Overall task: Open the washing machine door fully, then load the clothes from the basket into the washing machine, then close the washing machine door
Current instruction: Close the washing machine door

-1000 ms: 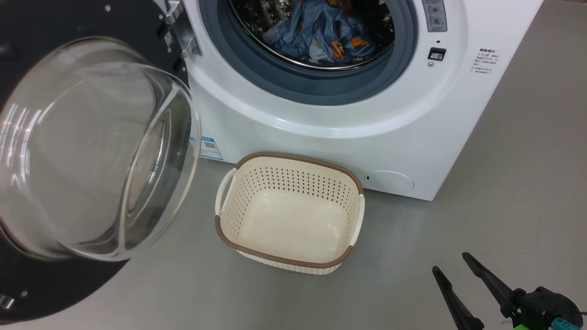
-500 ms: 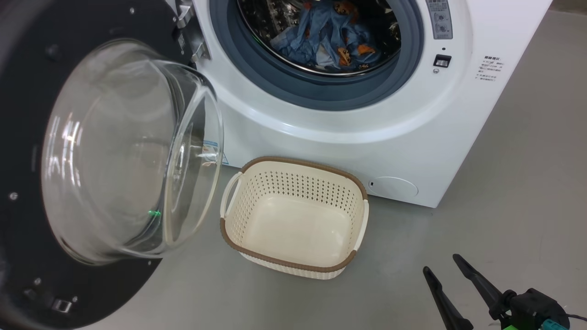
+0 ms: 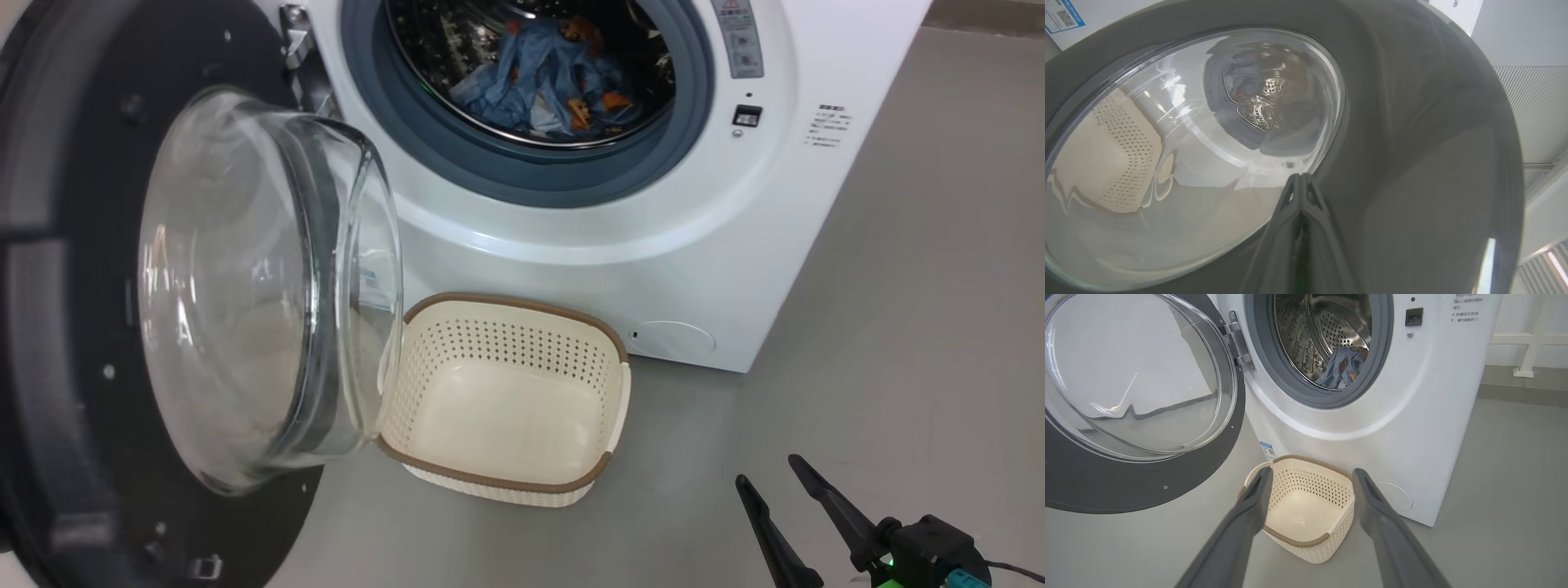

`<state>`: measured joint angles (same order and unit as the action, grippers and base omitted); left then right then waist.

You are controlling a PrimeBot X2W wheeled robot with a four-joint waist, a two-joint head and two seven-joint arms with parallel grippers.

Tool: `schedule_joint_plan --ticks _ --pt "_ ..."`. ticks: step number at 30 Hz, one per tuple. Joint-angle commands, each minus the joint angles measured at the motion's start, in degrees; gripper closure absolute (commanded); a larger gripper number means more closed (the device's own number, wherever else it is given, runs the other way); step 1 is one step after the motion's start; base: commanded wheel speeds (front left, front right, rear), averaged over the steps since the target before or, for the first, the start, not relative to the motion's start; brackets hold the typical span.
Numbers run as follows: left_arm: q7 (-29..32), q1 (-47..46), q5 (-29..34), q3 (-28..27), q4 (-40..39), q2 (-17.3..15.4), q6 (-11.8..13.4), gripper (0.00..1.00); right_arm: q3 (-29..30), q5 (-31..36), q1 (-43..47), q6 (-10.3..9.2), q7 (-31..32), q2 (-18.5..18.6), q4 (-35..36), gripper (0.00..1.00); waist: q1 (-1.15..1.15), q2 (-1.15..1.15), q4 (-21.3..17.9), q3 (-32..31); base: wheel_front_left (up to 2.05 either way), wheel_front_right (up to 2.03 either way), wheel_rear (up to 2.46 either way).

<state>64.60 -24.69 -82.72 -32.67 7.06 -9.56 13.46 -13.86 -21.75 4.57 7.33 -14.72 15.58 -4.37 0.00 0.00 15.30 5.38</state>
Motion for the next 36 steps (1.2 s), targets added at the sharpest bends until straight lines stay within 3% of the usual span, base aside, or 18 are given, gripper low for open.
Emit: schedule_joint_plan --ticks 1,9,16,27,36 --pt "1.05 -0.48 -0.29 0.01 -2.77 -1.09 0.09 1.00 -0.93 0.21 -1.86 0.16 -0.28 0.22 1.21 0.00 0.00 0.00 -1.14 0.00 0.00 0.00 0.00" --pt "-1.86 -2.98 -0.06 2.16 -4.60 2.97 -1.54 1.00 -0.98 0.19 -2.43 0.16 -0.28 -1.35 0.94 0.00 0.00 0.00 -4.36 -0.06 0.00 0.00 0.00" --pt "-8.03 -5.68 1.54 6.18 -2.96 5.86 -4.53 1.00 -1.12 0.28 -3.02 0.16 -0.28 -2.47 0.68 0.00 0.00 0.00 -8.12 -0.39 0.00 0.00 0.00" --pt "-15.43 -8.92 1.02 14.21 2.71 6.65 -8.79 1.00 -1.48 0.16 -3.98 0.16 -0.28 -3.09 0.57 0.00 0.00 0.00 -12.39 -0.34 0.00 0.00 0.00" --pt "-20.24 -11.61 0.51 17.67 8.29 6.67 -12.22 1.00 -1.34 0.18 -3.92 0.16 -0.28 -3.66 0.37 0.00 0.00 0.00 -14.68 -0.86 0.00 0.00 0.00"
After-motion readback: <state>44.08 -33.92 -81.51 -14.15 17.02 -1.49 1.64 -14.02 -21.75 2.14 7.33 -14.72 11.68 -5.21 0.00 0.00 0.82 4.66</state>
